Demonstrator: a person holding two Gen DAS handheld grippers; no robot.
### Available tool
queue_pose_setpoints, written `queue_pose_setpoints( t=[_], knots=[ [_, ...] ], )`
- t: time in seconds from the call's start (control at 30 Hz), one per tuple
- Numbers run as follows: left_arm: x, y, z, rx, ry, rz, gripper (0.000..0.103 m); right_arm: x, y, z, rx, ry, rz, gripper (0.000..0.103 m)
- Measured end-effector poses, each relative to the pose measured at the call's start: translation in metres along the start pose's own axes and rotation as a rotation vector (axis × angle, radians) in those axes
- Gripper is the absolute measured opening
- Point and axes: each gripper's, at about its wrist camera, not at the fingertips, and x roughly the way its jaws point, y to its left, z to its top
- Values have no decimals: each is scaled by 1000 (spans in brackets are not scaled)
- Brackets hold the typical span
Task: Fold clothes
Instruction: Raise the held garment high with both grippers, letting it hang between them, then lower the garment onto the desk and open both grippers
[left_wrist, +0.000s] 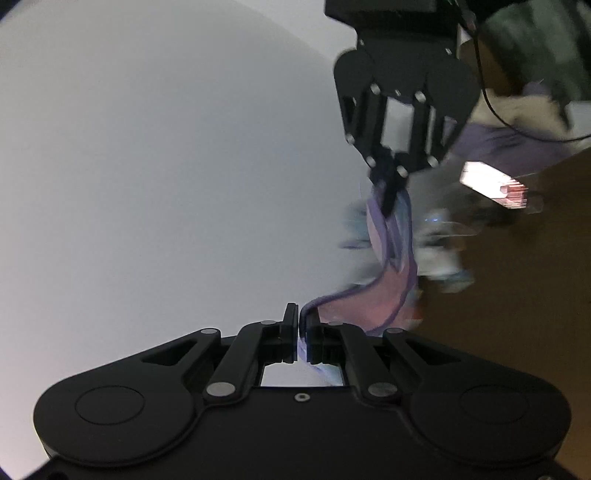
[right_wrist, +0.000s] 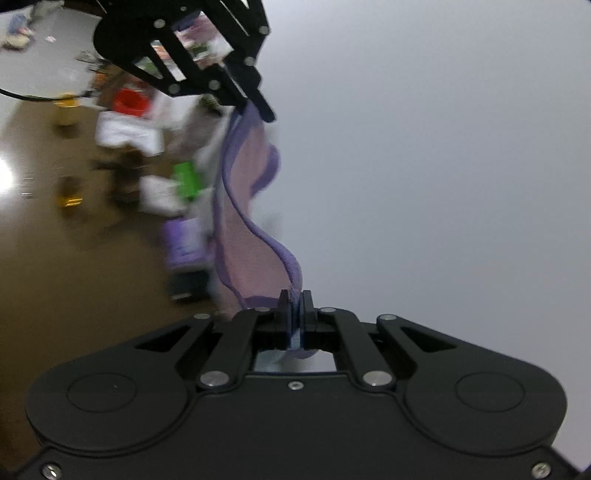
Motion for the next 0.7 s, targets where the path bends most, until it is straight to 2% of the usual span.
queue_pose_setpoints(
  t=[0.03,0.1,0.13,0.2,0.27,0.3,0.37,0.43,0.53,0.57,0.6,0.7],
  knots=[
    [5,-17,-10,-31,10,-36,5,15,37,-22,25,37,74,3],
    [20,-79,-40,-180,37,-154,5,49,94,-56,85,104,168,3],
    [26,-99,-50,-241,47,-186,5,64,121,-72,113,137,212,3],
    [41,-165,-80,-399,98,-285,4,84,163,-98,154,194,265,4],
    [51,-223,-100,-452,169,-364,4,109,223,-140,239,277,341,4],
    [51,-245,-107,-475,199,-395,4,111,235,-149,258,296,351,4],
    [41,-265,-118,-532,232,-432,4,120,289,-181,306,356,390,4],
    [27,-276,-126,-573,266,-447,4,122,322,-196,317,380,395,4],
    [14,-280,-131,-559,317,-417,4,105,342,-210,310,379,353,5],
    [9,-282,-132,-553,331,-424,4,99,345,-213,321,379,334,10],
    [2,-280,-132,-555,336,-434,4,95,345,-213,326,380,336,22],
    [-9,-274,-129,-588,318,-464,7,82,352,-210,307,364,361,41]
  ],
)
